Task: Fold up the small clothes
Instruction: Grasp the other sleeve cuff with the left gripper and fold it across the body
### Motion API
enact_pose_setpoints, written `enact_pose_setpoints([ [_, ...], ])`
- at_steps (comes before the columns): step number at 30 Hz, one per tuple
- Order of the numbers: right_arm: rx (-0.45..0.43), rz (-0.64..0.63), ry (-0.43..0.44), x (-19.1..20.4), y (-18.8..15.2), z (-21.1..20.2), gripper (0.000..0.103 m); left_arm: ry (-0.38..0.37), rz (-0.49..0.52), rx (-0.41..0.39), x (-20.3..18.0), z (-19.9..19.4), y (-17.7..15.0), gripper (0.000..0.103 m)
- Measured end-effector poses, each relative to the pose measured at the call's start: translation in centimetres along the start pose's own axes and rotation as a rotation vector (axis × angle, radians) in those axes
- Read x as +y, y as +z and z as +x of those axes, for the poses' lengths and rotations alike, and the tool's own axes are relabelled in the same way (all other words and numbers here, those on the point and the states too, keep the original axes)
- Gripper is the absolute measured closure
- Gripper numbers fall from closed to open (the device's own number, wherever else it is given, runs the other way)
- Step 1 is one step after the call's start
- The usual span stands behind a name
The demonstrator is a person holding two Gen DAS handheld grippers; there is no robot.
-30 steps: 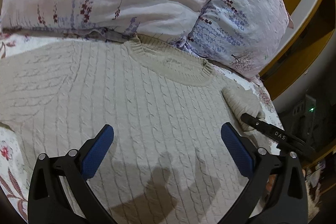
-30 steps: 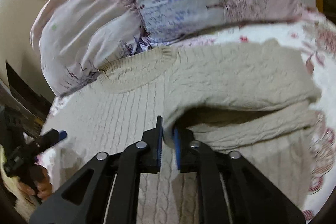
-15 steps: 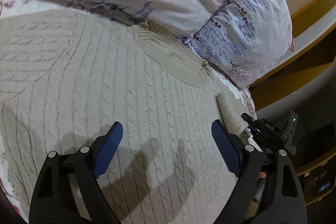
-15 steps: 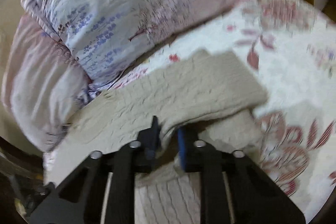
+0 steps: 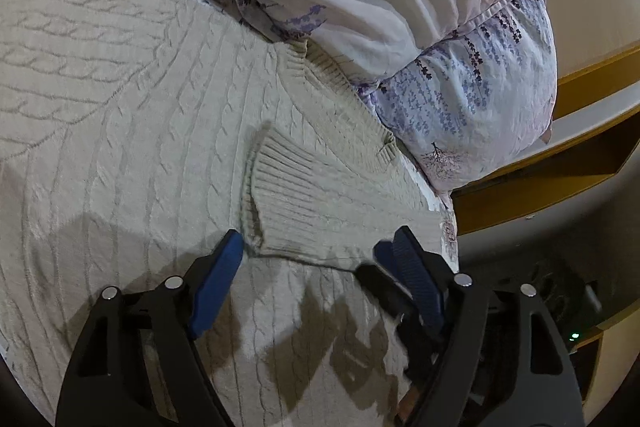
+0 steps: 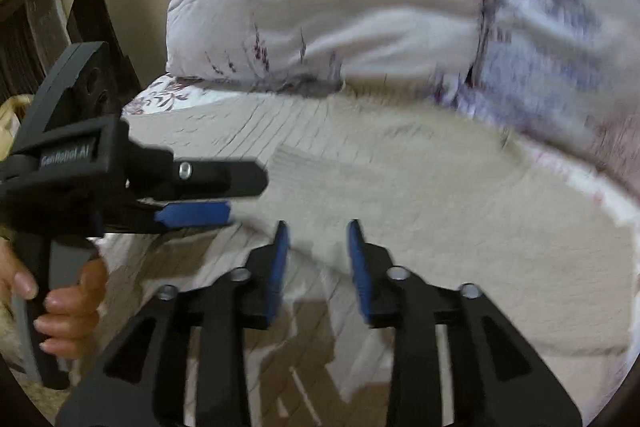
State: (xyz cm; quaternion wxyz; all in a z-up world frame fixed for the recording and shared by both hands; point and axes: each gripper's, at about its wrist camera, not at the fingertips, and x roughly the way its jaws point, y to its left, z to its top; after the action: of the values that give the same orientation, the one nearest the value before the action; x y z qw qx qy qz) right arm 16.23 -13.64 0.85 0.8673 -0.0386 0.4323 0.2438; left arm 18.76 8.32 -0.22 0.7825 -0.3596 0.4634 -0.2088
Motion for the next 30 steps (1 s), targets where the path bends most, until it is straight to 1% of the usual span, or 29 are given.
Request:
enact_pose_setpoints([
  [1, 0.002, 0.04, 0.014, -0.7, -0.4, -0.3, 0.057, 0.0, -0.007, 0.002, 0.0, 0.1, 0.1, 0.027],
  [3, -0.009, 0.124, 0.019, -2.4, -1.0, -1.5, 0.052, -0.015, -0.024, 0.003, 0.2, 0.3, 0.4, 0.033],
  [5, -0.035, 0.21, 0.018, -4.3, -2.1, -3.4, 0.049, -0.017, -0.044, 0.008, 0.4, 0.5, 0.6, 0.042],
  [6, -0.044, 0.25, 0.018, -5.2, -2.5, -4.2, 0.046, -0.016, -0.062, 0.013, 0.7, 0.8, 0.9, 0.045],
  [8, -0.055, 0.36, 0.027, -7.3, -3.8, -5.5, 0.045, -0.005, -0.088, 0.029, 1.0, 1.5, 1.2, 0.055],
  [9, -0.058, 0.414, 0.035, -8.5, -4.3, -6.2, 0.045, 0.004, -0.09, 0.031, 1.2, 1.8, 1.3, 0.059],
  [10, -0.068, 0.495, 0.041, -10.0, -5.4, -7.0, 0.045, 0.015, -0.089, 0.033, 1.3, 2.1, 1.5, 0.066],
  [11, -0.077, 0.55, 0.04, -11.0, -6.0, -7.4, 0.045, 0.029, -0.083, 0.038, 1.3, 2.3, 1.6, 0.073],
  [12, -0.091, 0.608, 0.037, -12.1, -6.9, -7.9, 0.045, 0.05, -0.073, 0.039, 1.2, 2.6, 1.8, 0.077],
  [14, -0.125, 0.753, 0.026, -14.8, -8.5, -8.6, 0.045, 0.076, -0.053, 0.039, 1.0, 2.9, 2.1, 0.091],
  [15, -0.141, 0.811, 0.021, -16.0, -9.2, -8.9, 0.045, 0.08, -0.052, 0.041, 0.9, 3.1, 2.2, 0.093],
  [17, -0.174, 0.935, 0.007, -18.4, -10.5, -9.2, 0.047, 0.094, -0.046, 0.038, 0.8, 3.2, 2.4, 0.094],
  [18, -0.19, 0.973, 0.007, -19.2, -10.9, -9.2, 0.052, 0.102, -0.034, 0.034, 0.6, 3.3, 2.5, 0.094],
  [19, -0.208, 1.017, 0.001, -20.2, -11.2, -9.2, 0.06, 0.108, -0.017, 0.026, 0.3, 3.4, 2.7, 0.095],
  [20, -0.217, 1.037, -0.005, -20.8, -11.3, -9.1, 0.065, 0.115, 0.0, 0.018, 0.0, 3.4, 2.8, 0.095],
  [21, -0.228, 1.05, -0.015, -21.3, -11.3, -8.9, 0.08, 0.123, 0.035, -0.002, -0.7, 3.1, 3.3, 0.096],
  [22, -0.24, 1.049, -0.04, -21.7, -11.1, -8.8, 0.092, 0.124, 0.062, -0.024, -1.2, 2.7, 3.6, 0.096],
  [24, -0.266, 1.028, -0.05, -21.4, -10.9, -8.8, 0.094, 0.121, 0.126, -0.074, -2.6, 1.6, 4.1, 0.096],
  [26, -0.282, 0.973, -0.064, -20.3, -10.6, -9.1, 0.095, 0.151, 0.181, -0.105, -3.2, 0.9, 4.2, 0.096],
  [27, -0.282, 0.959, -0.07, -20.0, -10.6, -9.1, 0.095, 0.173, 0.195, -0.108, -3.0, 0.9, 4.1, 0.096],
  [30, -0.256, 0.94, -0.084, -19.0, -10.8, -8.7, 0.095, 0.234, 0.178, -0.067, -1.4, 1.3, 3.9, 0.096],
])
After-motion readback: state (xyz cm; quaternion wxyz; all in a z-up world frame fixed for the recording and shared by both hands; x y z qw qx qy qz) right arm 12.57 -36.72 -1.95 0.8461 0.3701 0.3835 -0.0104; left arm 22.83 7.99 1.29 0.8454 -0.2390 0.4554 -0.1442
